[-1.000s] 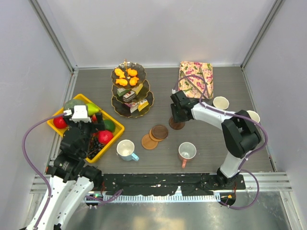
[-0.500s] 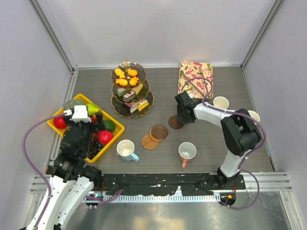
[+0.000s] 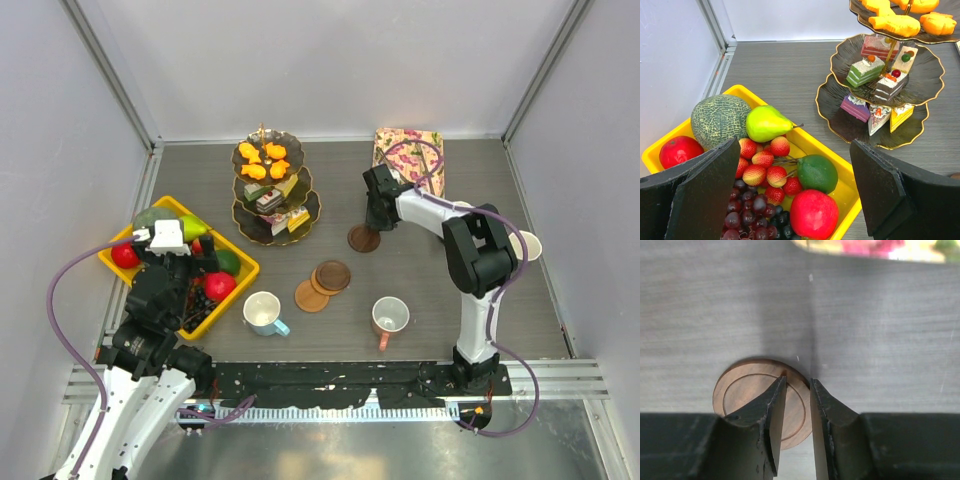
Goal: Serve the afternoon tea
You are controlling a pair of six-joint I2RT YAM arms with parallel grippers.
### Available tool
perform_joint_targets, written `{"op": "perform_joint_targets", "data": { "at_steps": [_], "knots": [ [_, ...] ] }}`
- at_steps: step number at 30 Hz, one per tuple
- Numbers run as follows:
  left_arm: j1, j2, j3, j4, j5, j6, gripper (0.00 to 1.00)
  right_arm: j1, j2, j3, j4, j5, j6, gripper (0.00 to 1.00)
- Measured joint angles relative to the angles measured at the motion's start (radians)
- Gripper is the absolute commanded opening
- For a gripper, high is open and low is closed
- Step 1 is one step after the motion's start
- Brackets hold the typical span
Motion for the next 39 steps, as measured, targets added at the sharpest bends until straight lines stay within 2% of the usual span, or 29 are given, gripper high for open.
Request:
{"op": "perform_joint_targets", "data": {
  "at_steps": [9, 15, 20, 24, 32, 39],
  "knots": [
    [0.0, 0.002, 0.0, 0.0, 0.0, 0.0, 0.99, -0.023, 0.166, 0.244, -0.033, 0.008, 0.02, 0.3],
    [0.0, 0.002, 0.0, 0.0, 0.0, 0.0, 0.99, -0.025, 0.221, 0.336, -0.056, 0.01, 0.02, 0.31],
    [0.0, 0.002, 0.0, 0.0, 0.0, 0.0, 0.99, -0.026, 0.217, 0.339, -0.062, -0.016, -0.007, 0.4],
    [0.0, 0.002, 0.0, 0.0, 0.0, 0.0, 0.99, -0.024, 0.136, 0.26, -0.066, -0.063, -0.037, 0.43],
    [0.0, 0.002, 0.0, 0.0, 0.0, 0.0, 0.99, 0.053, -0.203, -0.026, -0.051, -0.173, -0.081, 0.44],
    [0.0, 0.001, 0.0, 0.0, 0.0, 0.0, 0.99, 0.217, -0.243, -0.18, -0.057, -0.217, -0.101, 0.44]
  ]
}}
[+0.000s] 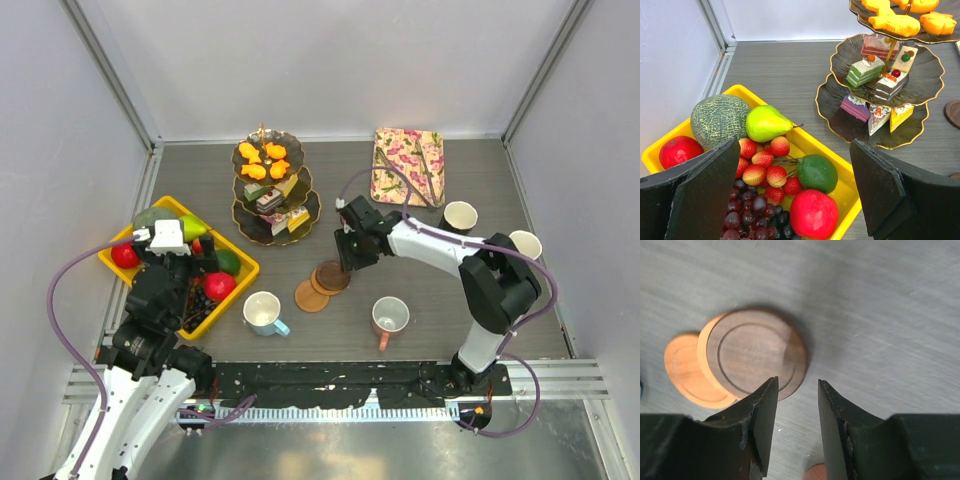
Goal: Serve the afternoon tea
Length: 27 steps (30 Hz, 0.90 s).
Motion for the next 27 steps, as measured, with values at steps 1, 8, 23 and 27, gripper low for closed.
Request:
{"op": "perform_joint_targets", "data": {
  "at_steps": [1, 8, 23, 27],
  "knots": [
    [0.0, 0.0, 0.0, 0.0, 0.0, 0.0, 0.99, 0.021, 0.002, -0.011, -0.003, -0.002, 0.0, 0.44],
    [0.0, 0.0, 0.0, 0.0, 0.0, 0.0, 0.99, 0.05, 0.06, -0.019, -0.003, 0.008, 0.001, 0.38],
    [0.0, 0.0, 0.0, 0.0, 0.0, 0.0, 0.99, -0.085, 0.105, 0.02, 0.001, 0.168, 0.023, 0.31],
    [0.0, 0.0, 0.0, 0.0, 0.0, 0.0, 0.99, -0.096, 0.105, 0.018, 0.002, 0.186, 0.022, 0.31]
  ]
}}
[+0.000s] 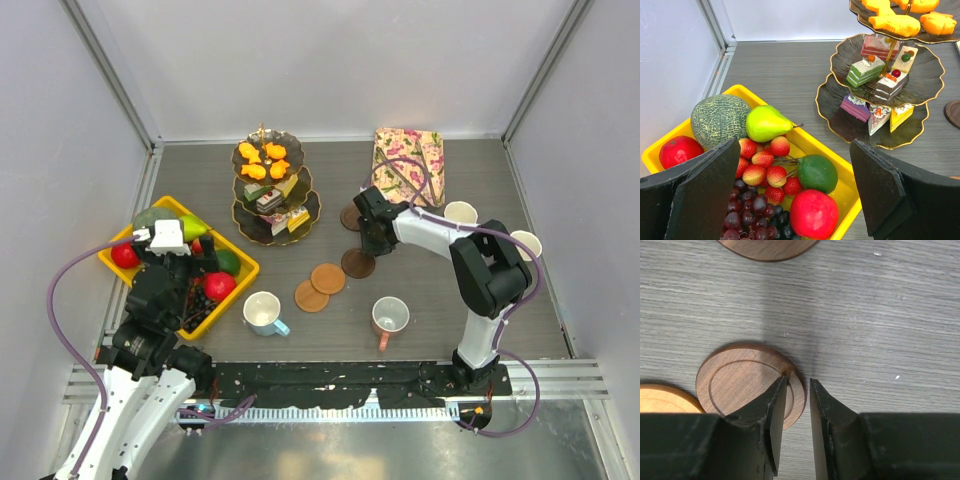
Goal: Serve the afternoon tea
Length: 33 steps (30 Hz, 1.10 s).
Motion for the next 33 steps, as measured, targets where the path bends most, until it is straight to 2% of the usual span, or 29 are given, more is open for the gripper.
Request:
{"op": "perform_joint_targets", "data": {
  "at_steps": [7, 30, 33],
  "knots": [
    [0.0, 0.0, 0.0, 0.0, 0.0, 0.0, 0.99, 0.001, 0.021, 0.025, -0.01, -0.007, -0.003, 0.31],
    [0.0, 0.0, 0.0, 0.0, 0.0, 0.0, 0.99, 0.067, 0.205, 0.263, 0.023, -0.04, 0.047, 0.3],
    [0.0, 0.0, 0.0, 0.0, 0.0, 0.0, 0.99, 0.071, 0.205, 0.264, 0.024, -0.04, 0.047, 0.32]
  ]
}}
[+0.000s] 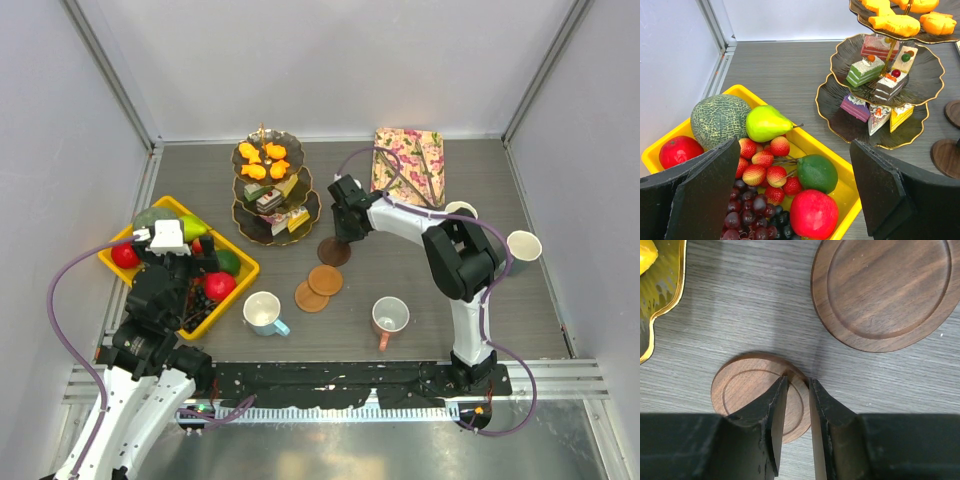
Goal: Serve the afternoon tea
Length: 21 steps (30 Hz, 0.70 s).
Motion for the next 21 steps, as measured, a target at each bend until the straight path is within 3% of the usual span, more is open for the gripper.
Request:
{"op": "perform_joint_targets", "data": {
  "at_steps": [7, 15, 21],
  "knots": [
    [0.0, 0.0, 0.0, 0.0, 0.0, 0.0, 0.99, 0.008, -0.034, -0.033, -0.012, -0.035, -0.009, 0.46],
    [0.0, 0.0, 0.0, 0.0, 0.0, 0.0, 0.99, 0.077, -0.177, -0.149, -0.042, -0.109, -0.024, 0.45],
    [0.0, 0.0, 0.0, 0.0, 0.0, 0.0, 0.99, 0.151, -0.186, -0.206, -0.066, -0.126, -0.025, 0.43]
  ]
}}
